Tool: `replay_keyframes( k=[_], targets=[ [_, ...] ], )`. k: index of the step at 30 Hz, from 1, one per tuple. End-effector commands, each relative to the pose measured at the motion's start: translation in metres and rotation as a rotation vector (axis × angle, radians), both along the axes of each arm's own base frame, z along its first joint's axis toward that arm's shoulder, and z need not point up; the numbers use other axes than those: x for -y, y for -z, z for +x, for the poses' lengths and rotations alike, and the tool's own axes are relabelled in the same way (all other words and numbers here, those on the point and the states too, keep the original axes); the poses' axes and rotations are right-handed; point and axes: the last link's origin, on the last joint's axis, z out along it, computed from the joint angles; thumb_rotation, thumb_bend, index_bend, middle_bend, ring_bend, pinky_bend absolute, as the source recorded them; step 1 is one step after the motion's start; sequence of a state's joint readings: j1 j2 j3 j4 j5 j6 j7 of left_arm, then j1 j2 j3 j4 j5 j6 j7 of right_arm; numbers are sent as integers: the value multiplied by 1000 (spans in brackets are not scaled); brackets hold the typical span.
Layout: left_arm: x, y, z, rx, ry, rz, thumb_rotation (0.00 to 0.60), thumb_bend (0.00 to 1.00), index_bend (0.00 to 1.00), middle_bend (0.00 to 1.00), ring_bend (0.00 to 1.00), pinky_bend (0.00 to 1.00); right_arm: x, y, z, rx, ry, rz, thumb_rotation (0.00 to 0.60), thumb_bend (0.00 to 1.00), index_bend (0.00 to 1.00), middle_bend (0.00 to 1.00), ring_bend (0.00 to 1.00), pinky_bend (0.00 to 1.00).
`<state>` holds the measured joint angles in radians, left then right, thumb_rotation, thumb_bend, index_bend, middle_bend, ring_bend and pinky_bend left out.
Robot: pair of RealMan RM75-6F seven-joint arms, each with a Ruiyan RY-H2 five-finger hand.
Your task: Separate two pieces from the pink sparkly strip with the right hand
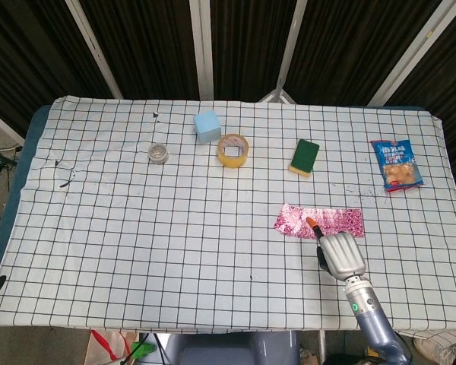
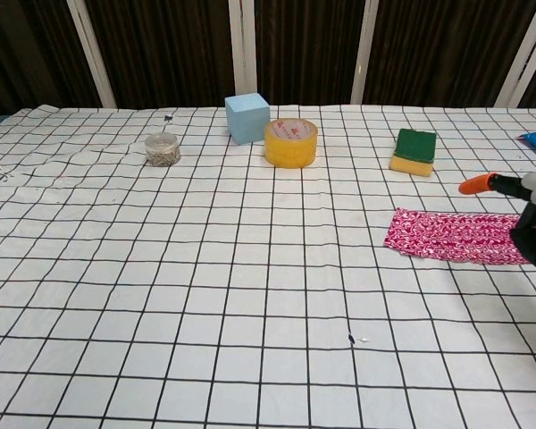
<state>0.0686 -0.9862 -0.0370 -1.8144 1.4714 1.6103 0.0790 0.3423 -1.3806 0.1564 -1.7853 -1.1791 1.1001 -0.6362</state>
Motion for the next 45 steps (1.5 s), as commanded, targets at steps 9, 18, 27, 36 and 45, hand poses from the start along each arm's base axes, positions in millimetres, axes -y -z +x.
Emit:
replay_keyframes(
  k=[9,18,27,36,45],
  targets=[
    [-3,-1,-2,-2,-11,4,600,324,159,0,0,101,23,31,20,-38,3,65,600,693,133,817,715,542],
    [-4,-2,-3,-4,-17,7,600,324,159,0,0,101,33,49,30,-61,12,97,600,698,133,817,715,542],
    [-3,-2,-3,-7,-17,11,600,324,159,0,0,101,42,54,32,-82,31,103,600,698,134,817,716,542],
    [-3,-2,-3,-11,-18,9,600,324,159,0,0,101,46,58,32,-109,45,121,600,732,157,817,716,542],
    [-3,-1,-3,-11,-18,7,600,324,159,0,0,101,47,64,32,-137,58,137,600,778,169,817,716,542]
  ],
)
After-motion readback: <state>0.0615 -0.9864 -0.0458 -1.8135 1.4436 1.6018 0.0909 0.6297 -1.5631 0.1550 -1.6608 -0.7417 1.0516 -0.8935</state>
